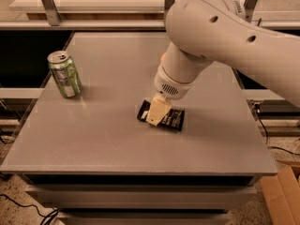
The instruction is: Pick rxbar chocolate
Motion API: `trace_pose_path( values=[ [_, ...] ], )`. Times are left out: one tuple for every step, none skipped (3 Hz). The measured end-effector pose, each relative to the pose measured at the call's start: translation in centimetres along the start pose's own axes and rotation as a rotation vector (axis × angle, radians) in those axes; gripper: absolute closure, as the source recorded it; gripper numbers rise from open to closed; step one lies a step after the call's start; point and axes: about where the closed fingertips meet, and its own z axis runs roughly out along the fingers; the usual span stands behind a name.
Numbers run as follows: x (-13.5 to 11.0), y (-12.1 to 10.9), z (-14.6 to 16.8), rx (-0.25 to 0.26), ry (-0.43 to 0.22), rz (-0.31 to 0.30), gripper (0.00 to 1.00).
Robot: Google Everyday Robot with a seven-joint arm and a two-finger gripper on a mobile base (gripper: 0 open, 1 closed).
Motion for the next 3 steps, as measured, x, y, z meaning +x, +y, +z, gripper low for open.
trace_pose_path(
  values=[
    [-0.2, -0.8, -1.2, 0.017, -0.007, -0.015, 1.0],
    [-0.5, -1.7, -2.7, 0.033, -0.017, -0.026, 1.0],
    [-0.8, -2.4, -4.2, 0.051, -0.03, -0.034, 1.0]
  ],
)
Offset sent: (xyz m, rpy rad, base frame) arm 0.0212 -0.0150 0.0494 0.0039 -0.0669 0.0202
